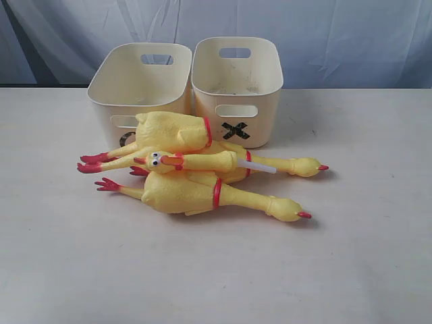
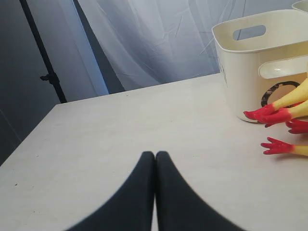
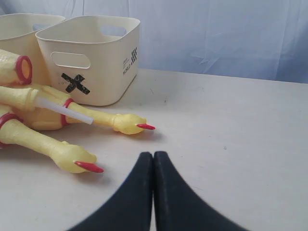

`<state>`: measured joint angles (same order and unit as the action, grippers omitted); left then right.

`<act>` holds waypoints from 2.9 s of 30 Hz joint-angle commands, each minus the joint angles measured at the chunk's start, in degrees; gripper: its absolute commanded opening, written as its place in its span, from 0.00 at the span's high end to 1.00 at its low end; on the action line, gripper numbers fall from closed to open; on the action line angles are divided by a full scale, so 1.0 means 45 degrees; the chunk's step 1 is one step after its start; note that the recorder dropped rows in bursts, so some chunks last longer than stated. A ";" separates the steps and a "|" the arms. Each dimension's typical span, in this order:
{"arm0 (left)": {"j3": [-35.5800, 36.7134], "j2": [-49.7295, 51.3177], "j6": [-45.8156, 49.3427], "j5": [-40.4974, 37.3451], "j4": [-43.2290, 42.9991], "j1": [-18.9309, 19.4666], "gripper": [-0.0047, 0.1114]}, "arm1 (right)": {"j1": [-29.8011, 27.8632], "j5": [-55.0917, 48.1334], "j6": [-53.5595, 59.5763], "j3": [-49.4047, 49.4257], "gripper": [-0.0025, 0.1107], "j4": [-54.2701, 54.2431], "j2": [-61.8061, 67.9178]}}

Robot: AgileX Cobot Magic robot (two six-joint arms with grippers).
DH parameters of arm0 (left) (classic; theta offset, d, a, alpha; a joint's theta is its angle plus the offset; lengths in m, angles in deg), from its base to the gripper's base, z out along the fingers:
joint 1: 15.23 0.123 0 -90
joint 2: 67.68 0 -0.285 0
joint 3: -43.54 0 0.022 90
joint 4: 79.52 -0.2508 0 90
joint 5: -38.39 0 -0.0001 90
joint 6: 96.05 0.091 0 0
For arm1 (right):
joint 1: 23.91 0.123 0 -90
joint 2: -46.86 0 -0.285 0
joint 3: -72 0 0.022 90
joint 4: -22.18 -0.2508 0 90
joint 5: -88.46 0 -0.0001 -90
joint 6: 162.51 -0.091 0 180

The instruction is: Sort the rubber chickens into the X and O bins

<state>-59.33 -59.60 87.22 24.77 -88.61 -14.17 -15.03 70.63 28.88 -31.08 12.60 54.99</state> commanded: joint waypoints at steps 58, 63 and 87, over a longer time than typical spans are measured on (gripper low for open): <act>0.0018 -0.0064 -0.0043 -0.0014 -0.0271 -0.0006 0.96 | -0.0038 0.0088 -0.0032 0.0065 0.98 -0.0028 -0.0076; 0.0018 -0.0064 -0.0043 -0.0014 -0.0271 -0.0006 0.96 | -0.0038 0.0088 -0.0032 0.0065 0.98 -0.0028 -0.0076; 0.0018 -0.0064 -0.0043 -0.0014 -0.0271 -0.0006 0.96 | -0.0038 0.0088 -0.0032 0.0065 0.98 -0.0028 -0.0076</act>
<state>-59.33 -59.60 87.22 24.77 -89.81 -14.17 -15.03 70.63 28.88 -31.08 12.60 54.99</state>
